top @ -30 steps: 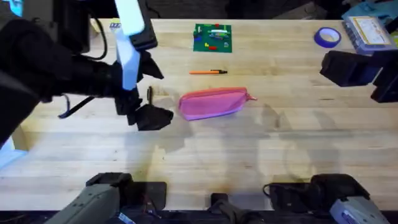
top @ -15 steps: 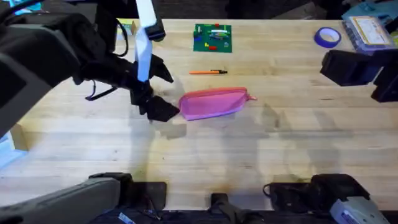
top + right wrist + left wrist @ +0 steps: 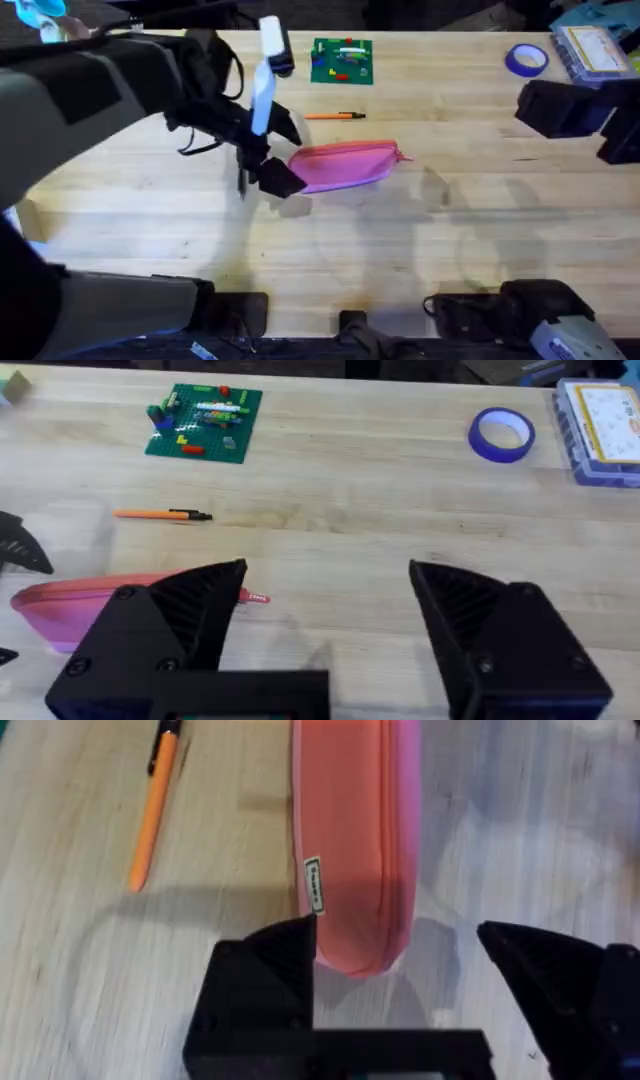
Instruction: Unzip the bag, pick up the pens from the table one at a time and place them inside, then zip the bag closed.
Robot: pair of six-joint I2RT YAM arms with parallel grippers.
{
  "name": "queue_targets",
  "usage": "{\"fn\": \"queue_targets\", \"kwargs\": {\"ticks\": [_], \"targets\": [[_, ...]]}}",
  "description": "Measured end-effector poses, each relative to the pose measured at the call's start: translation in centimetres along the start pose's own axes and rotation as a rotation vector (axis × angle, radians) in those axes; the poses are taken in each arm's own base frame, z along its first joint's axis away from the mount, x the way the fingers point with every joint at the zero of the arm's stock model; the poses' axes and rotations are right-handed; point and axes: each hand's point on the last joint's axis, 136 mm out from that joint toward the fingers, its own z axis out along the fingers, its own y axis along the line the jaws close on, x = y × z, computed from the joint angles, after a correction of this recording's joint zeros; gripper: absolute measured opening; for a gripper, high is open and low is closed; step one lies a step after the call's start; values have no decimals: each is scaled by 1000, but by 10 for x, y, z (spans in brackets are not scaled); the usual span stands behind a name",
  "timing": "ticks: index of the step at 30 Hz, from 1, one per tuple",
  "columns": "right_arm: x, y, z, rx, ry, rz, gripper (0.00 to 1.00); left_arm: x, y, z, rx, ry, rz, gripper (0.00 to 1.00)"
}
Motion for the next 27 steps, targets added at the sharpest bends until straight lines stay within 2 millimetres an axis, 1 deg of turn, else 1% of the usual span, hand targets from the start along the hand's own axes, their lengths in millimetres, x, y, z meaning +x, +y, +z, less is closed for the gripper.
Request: {"fn": "queue_targets", "kwargs": {"ticks": [4, 8, 9, 10, 12, 14, 15, 16, 17, 23, 27], "targets": [[0, 0, 0, 0, 0, 0, 998, 1, 0, 9, 23, 6, 6, 993], [0, 0, 0, 0, 0, 0, 997, 2, 2, 12, 25, 6, 3, 995], [0, 0, 0, 0, 0, 0, 997, 2, 3, 12, 24, 5, 4, 954], [0, 0, 0, 0, 0, 0, 997, 2, 3, 12, 23, 5, 8, 829], [0, 0, 0, 0, 0, 0, 997, 2, 4, 12, 20, 4, 10, 536], [0, 0, 0, 0, 0, 0, 997, 1, 5, 12, 15, 2, 14, 219], [0, 0, 0, 0, 0, 0, 997, 1, 6, 12, 11, 2, 19, 95], [0, 0, 0, 0, 0, 0, 997, 1, 7, 12, 10, 3, 21, 60], [0, 0, 0, 0, 0, 0, 998, 1, 7, 12, 10, 3, 20, 48], [2, 0, 0, 0, 9, 0, 998, 1, 7, 12, 10, 3, 21, 45], [10, 0, 0, 0, 40, 1, 998, 1, 7, 12, 10, 3, 21, 41]]}}
